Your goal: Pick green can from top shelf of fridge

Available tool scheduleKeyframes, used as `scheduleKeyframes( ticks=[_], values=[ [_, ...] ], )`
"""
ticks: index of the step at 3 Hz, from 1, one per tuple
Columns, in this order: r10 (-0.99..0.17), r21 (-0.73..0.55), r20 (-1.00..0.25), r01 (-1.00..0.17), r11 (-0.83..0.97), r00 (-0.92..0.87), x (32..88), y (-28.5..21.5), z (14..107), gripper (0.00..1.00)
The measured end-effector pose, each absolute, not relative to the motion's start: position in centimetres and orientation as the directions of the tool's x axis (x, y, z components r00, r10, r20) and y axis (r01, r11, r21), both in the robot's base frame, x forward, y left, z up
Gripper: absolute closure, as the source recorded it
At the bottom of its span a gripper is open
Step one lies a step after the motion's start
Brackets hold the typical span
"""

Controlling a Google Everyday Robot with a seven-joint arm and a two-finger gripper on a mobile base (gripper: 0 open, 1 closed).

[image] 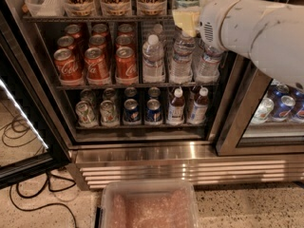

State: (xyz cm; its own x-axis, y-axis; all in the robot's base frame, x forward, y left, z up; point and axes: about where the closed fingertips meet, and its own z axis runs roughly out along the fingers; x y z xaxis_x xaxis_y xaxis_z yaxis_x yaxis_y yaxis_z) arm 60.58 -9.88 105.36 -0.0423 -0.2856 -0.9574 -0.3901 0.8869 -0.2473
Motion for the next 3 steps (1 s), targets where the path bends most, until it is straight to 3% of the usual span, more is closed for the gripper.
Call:
scheduleKeyframes(
  ticks=[1, 2, 3],
  values=[
    [-0.286, -0.247, -0.957, -0.39, 0.887, -0.042, 60.58, -9.88, 105.36, 0.31],
    [-0.285, -0.247, -0.957, -0.39, 0.887, -0.042, 60.58, -9.88, 105.36, 0.24],
    [-0.262, -0.232, -0.965, -0.39, 0.891, -0.025, 61.09, -9.33, 105.73, 0.28]
  ],
)
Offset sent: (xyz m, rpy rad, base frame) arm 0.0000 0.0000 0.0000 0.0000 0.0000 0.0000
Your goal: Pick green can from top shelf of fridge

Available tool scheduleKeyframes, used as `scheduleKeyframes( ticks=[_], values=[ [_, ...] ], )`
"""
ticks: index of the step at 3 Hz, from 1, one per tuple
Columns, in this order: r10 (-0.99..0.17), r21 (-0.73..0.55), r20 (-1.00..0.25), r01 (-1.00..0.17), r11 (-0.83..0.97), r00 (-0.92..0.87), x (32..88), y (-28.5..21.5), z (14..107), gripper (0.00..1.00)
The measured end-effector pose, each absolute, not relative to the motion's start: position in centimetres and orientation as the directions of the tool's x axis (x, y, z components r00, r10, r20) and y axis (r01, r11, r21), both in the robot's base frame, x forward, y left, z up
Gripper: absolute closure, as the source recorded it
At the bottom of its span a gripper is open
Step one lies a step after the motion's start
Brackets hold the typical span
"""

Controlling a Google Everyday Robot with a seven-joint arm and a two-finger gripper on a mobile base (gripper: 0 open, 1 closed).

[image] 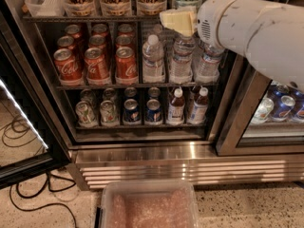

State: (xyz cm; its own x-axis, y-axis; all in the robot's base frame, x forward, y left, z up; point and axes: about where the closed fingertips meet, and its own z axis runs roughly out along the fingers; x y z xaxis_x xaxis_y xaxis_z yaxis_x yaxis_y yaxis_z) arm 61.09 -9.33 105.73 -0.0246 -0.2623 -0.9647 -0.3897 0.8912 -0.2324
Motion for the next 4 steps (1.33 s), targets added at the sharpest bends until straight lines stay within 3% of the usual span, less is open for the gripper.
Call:
scheduleKeyframes(
  ticks=[4],
  values=[
    [-0.182, -0.177, -0.983, -0.348, 0.921, 0.02, 62.9, -10.2, 106.2, 0.31]
  ],
)
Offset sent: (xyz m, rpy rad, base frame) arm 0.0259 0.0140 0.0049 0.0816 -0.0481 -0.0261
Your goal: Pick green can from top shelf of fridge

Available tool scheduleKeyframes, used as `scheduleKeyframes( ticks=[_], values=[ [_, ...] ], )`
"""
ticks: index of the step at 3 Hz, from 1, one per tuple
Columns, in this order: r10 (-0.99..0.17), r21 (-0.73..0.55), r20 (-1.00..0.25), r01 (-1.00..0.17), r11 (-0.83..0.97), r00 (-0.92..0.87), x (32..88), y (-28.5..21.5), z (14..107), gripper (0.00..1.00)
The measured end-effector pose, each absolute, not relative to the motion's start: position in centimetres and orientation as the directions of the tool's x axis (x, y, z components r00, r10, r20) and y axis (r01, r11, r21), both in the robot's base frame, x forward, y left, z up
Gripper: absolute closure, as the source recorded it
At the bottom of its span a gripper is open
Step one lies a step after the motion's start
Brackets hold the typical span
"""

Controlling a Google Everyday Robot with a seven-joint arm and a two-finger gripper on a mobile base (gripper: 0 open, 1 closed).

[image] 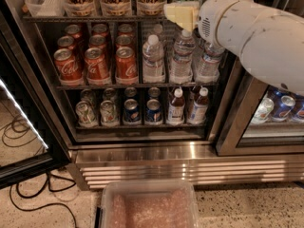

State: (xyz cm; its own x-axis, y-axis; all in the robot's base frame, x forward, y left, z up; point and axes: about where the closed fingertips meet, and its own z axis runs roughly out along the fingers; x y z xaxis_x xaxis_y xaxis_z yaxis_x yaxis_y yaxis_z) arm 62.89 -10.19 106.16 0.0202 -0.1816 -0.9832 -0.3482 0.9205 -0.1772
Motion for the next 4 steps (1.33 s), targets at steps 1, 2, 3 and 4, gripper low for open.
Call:
scheduleKeyframes(
  ticks=[1, 2, 3, 4],
  values=[
    [-0.17, -0.167, -0.985, -0.345, 0.924, 0.023, 63.3, -10.2, 106.0, 0.34],
    [-0.163, -0.162, -0.986, -0.35, 0.923, 0.025, 64.1, -9.6, 105.8, 0.34],
    [-0.163, -0.161, -0.986, -0.352, 0.922, 0.026, 64.3, -9.5, 105.8, 0.18],
    [-0.162, -0.166, -0.986, -0.354, 0.921, 0.04, 64.8, -9.1, 106.0, 0.21]
  ],
)
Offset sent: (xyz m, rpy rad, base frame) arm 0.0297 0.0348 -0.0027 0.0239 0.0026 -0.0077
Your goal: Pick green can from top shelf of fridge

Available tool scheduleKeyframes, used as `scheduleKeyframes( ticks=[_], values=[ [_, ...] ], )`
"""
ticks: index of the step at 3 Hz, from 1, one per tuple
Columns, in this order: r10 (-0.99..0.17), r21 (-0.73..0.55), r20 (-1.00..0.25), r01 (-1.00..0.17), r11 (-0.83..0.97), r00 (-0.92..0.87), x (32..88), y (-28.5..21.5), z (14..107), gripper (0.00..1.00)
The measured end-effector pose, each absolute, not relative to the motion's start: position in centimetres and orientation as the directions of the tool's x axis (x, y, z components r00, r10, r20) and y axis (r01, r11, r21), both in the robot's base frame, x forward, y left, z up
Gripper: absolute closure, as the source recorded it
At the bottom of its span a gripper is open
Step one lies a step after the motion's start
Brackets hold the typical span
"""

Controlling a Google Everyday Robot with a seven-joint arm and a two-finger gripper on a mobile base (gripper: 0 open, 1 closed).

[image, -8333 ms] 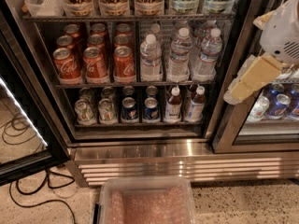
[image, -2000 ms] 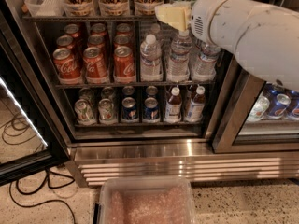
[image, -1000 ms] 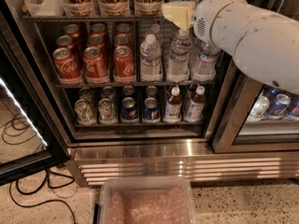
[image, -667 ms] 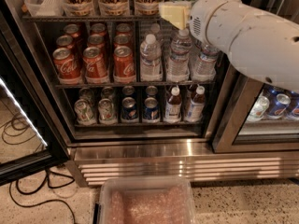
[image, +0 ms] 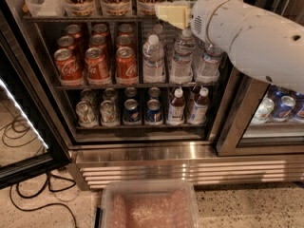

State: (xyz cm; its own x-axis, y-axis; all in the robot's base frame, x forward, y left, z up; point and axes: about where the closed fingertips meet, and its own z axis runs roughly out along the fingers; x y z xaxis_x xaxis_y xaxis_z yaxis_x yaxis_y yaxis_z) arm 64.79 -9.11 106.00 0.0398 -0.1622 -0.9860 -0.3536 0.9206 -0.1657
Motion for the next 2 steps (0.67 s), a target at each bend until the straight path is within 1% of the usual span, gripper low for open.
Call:
scheduleKeyframes(
  ticks=[2],
  values=[
    [-0.158, -0.179, -0.983, -0.341, 0.923, 0.09, 66.18, -8.85, 107.41, 0.37]
  ],
)
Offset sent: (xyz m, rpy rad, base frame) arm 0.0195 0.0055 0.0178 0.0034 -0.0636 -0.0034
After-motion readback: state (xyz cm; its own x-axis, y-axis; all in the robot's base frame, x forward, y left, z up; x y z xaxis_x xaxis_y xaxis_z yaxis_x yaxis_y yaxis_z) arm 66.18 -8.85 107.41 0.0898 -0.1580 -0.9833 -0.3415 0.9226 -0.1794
